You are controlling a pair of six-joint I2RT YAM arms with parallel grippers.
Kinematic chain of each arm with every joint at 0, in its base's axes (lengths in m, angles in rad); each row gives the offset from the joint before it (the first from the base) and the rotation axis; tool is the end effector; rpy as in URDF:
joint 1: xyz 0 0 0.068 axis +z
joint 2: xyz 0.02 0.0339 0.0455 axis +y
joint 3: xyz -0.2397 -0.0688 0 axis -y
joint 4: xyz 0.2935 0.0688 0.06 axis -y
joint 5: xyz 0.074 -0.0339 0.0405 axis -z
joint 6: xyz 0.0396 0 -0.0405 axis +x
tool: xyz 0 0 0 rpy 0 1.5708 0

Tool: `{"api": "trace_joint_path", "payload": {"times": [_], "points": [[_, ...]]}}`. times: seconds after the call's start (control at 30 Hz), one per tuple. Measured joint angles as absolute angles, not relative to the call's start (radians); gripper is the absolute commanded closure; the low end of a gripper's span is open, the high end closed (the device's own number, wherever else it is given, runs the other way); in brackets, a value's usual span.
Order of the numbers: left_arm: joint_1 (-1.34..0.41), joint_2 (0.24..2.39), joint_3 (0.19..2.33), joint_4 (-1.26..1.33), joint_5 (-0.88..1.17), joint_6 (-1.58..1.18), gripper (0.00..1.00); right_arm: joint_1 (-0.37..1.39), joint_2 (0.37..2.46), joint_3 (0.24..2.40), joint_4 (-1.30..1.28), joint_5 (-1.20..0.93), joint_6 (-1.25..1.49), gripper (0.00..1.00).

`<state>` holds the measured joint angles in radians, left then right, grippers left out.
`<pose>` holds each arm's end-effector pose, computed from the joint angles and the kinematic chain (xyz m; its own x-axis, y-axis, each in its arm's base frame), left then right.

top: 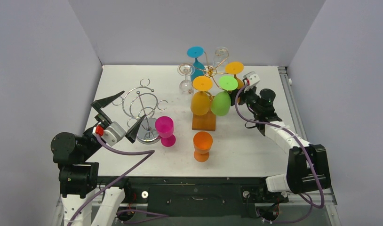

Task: Place the wine glass upside down on the wine glass rack
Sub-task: Turn the wine glass upside down at the wine rack.

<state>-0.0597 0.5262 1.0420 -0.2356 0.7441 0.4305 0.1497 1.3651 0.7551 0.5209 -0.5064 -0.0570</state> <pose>0.1357 -0.0350 0.4594 0.5403 0.2753 -0.7951 0.5151 0.6390 0.5713 0.3474 0.0718 0.2195 -0.0532 -0.0584 -0.9969 -0.6122 0.7906 -0.0137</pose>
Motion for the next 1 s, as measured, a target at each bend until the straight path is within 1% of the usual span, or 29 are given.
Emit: {"api": "trace_joint_path", "payload": {"times": [0.23,0.47,0.53,0.57,0.63,0.67,1.0], "points": [[-0.060,0.527,1.040,-0.236,0.743,0.438,0.04,0.134,1.365,0.706,0.659,-0.506,0.037,0.53],[-0.060,0.527,1.038,-0.237,0.741,0.443,0.04,0.127,1.392,0.704,0.717,-0.506,0.123,0.51],[-0.060,0.527,1.038,-0.238,0.740,0.448,0.04,0.126,1.407,0.704,0.727,-0.504,0.143,0.49],[-0.060,0.527,1.038,-0.238,0.739,0.448,0.04,0.125,1.413,0.704,0.727,-0.502,0.150,0.47],[-0.060,0.527,1.038,-0.238,0.739,0.450,0.04,0.125,1.426,0.704,0.731,-0.498,0.163,0.25],[-0.060,0.527,1.037,-0.238,0.737,0.450,0.04,0.125,1.432,0.704,0.732,-0.498,0.169,0.23],[-0.060,0.527,1.036,-0.242,0.736,0.453,0.04,0.125,1.472,0.726,0.739,-0.495,0.196,0.21]]}}
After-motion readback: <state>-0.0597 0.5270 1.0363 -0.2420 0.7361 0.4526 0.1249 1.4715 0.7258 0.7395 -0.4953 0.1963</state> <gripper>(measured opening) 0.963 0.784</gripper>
